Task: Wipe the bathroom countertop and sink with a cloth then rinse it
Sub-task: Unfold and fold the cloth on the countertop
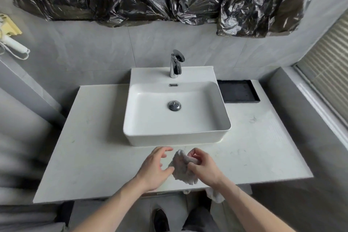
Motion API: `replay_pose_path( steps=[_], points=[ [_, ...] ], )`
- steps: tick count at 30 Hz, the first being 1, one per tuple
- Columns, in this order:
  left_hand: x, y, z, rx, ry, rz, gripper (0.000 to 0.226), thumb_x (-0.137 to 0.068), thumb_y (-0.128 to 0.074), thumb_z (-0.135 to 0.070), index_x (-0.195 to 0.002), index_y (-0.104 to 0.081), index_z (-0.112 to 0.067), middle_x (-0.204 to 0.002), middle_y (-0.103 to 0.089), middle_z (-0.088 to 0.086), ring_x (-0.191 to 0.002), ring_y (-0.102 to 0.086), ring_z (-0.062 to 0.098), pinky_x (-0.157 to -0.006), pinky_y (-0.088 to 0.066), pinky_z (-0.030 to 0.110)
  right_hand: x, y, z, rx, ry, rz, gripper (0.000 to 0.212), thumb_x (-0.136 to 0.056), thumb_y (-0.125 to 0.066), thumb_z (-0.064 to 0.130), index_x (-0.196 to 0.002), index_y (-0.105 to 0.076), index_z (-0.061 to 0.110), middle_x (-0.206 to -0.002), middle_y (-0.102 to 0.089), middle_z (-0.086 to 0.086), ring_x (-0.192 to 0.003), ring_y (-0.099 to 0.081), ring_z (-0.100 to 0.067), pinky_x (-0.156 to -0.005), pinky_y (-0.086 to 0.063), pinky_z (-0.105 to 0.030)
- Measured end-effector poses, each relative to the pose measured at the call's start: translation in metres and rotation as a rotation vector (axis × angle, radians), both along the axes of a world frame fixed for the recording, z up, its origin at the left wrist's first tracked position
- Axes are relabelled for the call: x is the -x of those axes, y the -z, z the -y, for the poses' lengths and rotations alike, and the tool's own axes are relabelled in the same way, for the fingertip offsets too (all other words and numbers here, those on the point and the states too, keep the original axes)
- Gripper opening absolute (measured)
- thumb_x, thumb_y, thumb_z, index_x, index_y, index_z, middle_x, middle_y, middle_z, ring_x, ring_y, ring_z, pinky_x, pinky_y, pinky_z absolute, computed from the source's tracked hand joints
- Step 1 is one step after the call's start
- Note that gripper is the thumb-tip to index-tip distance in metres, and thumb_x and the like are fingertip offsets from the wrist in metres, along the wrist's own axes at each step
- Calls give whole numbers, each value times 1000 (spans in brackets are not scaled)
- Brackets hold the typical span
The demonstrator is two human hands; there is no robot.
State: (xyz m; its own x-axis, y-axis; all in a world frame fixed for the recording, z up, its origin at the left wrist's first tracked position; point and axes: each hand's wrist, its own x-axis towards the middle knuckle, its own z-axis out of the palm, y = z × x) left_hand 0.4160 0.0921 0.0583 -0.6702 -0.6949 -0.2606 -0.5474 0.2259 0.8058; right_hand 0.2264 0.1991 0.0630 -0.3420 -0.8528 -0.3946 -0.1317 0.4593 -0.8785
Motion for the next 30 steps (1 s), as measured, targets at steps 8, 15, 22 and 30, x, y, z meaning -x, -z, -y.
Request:
replay_pose_path(
  steps=[8,15,22,30],
  points=[
    [96,-54,2,-106,251,-81,24,-82,-72,-40,-103,-66,-32,-101,-70,-19,-101,-64,-2,-99,-50,27,74,-69,-33,74,34,2,13,-81,-59,2,-87,-67,11,-67,-62,2,-61,-56,-14,-58,-46,-29],
    [180,-71,-8,-293,90,-227,18,-92,-69,-28,-92,-57,-14,-71,-57,-9,-66,-49,10,-67,-43,27,146,-62,-45,154,305,229,13,-97,-67,15,-105,-67,4,-98,-74,-24,-84,-72,-40,-74,-53,-48],
    [289,-65,-9,-276,-184,-263,12,-91,-69,-31,-99,-65,-24,-94,-75,-6,-89,-71,11,-86,-57,34,242,-54,-41,106,348,373,25,-91,-75,10,-114,-66,7,-106,-73,-26,-82,-71,-31,-72,-57,-45],
    [397,4,14,-479,-183,-31,44,-60,-68,-30,-104,-64,-32,-98,-76,3,-99,-72,30,-90,-57,55,357,-24,-11,-9,429,338,24,-93,-64,1,-115,-63,9,-98,-78,-19,-75,-71,-32,-71,-56,-43]
  ],
)
